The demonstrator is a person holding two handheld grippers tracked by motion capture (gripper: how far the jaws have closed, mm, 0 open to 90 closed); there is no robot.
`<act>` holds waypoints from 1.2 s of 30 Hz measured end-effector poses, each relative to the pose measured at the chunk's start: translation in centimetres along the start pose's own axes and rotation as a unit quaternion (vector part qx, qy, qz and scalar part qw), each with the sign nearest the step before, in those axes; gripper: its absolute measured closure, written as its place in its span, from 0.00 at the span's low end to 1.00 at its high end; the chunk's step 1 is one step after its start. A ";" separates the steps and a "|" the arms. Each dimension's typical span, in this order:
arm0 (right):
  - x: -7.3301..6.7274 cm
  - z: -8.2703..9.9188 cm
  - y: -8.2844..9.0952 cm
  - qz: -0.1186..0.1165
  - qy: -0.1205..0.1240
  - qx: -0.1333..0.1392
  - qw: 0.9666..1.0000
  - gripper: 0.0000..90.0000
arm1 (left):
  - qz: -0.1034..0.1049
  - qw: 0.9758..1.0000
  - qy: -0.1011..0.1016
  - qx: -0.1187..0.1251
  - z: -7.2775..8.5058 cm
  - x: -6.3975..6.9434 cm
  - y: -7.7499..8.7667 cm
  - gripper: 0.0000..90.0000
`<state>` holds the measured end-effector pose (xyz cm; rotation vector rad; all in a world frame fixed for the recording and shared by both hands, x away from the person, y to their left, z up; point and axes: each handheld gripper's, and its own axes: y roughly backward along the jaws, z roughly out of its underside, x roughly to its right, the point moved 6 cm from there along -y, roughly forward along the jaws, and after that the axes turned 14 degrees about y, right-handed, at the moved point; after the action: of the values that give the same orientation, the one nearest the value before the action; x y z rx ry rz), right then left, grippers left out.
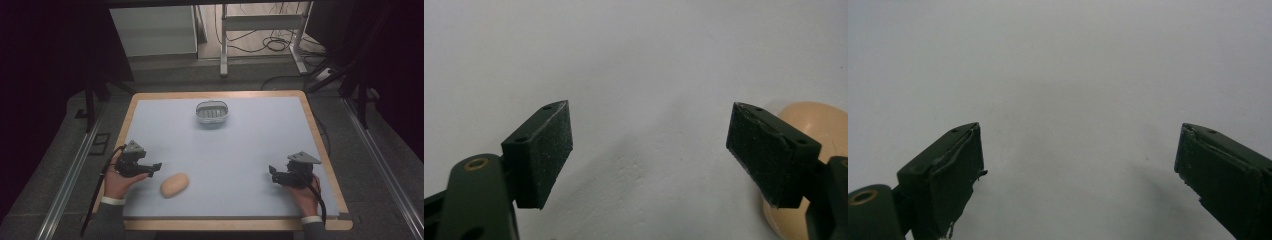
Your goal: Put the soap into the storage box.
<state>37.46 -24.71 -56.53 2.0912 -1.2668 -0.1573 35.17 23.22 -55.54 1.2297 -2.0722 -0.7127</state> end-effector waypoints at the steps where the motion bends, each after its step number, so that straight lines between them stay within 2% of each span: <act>1: 0.0 0.0 0.0 0.001 0.002 0.000 1.000 0.06 | -0.001 1.000 -0.001 0.000 0.0 0.0 0.0 0.21; 8: 0.1 0.0 0.0 -0.003 -0.004 0.002 1.000 0.06 | -0.001 1.000 0.001 0.001 0.0 0.0 0.8 0.24; 14: 0.4 0.1 0.3 -0.012 -0.022 0.018 1.000 0.09 | -0.008 1.000 0.002 -0.002 0.3 0.0 1.5 0.23; 17: 0.4 0.1 0.3 -0.010 -0.021 0.020 1.000 0.09 | -0.002 1.000 0.000 -0.005 0.3 0.2 1.9 0.23; 28: 0.4 0.1 0.5 -0.004 -0.017 0.025 1.000 0.11 | 0.012 0.999 -0.031 -0.027 -0.5 1.6 2.9 0.23; 36: 0.4 0.0 0.6 -0.003 -0.017 0.028 0.999 0.11 | 0.018 0.997 -0.057 -0.044 -1.3 2.9 2.9 0.23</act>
<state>37.22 -25.20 -56.14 2.1484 -1.2991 -0.1630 33.36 21.67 -51.92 1.1232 -2.1253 -0.8658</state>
